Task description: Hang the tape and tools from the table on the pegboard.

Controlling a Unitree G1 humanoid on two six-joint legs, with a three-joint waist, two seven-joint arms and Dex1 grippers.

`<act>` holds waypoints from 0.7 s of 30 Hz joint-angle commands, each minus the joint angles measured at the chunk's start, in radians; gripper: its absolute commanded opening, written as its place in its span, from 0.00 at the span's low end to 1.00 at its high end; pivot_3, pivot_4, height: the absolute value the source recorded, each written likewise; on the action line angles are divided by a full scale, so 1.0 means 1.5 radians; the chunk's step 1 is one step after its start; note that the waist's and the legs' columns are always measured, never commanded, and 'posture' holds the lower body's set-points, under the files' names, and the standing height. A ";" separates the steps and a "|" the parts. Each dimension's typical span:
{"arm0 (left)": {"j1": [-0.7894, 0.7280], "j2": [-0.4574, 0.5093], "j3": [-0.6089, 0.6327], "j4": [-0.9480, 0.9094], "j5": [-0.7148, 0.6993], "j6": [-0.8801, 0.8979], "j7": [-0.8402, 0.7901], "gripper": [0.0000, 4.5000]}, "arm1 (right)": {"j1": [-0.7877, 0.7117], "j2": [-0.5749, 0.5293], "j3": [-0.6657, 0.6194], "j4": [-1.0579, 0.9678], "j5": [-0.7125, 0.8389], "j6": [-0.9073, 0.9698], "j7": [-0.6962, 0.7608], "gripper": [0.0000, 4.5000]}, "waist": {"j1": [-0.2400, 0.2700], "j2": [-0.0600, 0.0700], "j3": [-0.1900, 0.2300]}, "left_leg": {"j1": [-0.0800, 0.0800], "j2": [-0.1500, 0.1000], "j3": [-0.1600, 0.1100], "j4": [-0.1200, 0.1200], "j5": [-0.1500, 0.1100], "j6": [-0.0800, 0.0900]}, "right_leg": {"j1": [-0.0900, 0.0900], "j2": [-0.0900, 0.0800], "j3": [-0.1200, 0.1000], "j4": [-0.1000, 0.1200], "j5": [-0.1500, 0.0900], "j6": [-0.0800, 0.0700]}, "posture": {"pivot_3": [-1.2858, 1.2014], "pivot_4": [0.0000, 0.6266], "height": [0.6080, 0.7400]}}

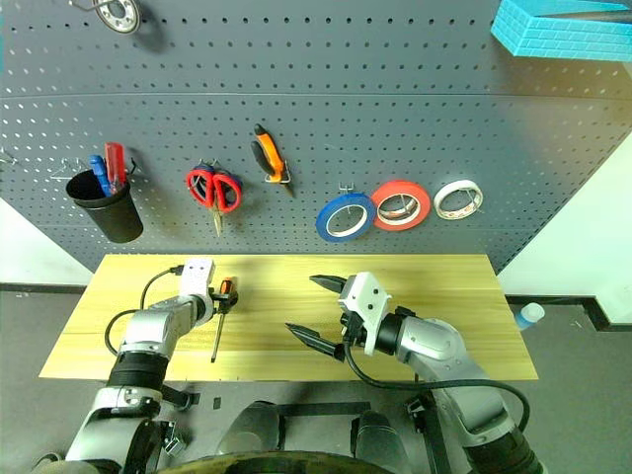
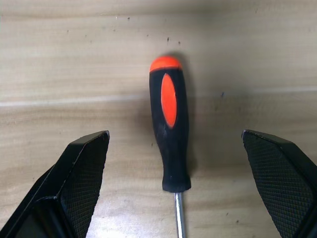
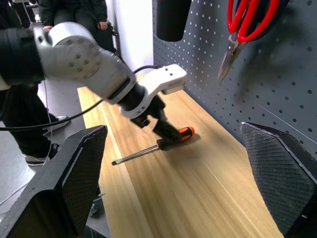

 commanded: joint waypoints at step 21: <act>-0.108 0.010 -0.008 0.195 0.001 0.039 -0.012 0.99 | -0.001 -0.004 -0.014 -0.051 0.008 0.024 -0.016 1.00 | -0.018 -0.001 0.001 | -0.001 0.000 0.000 -0.001 0.000 0.000 | -0.001 0.000 0.000 -0.001 0.000 0.000 | 0.65 0.11 1.00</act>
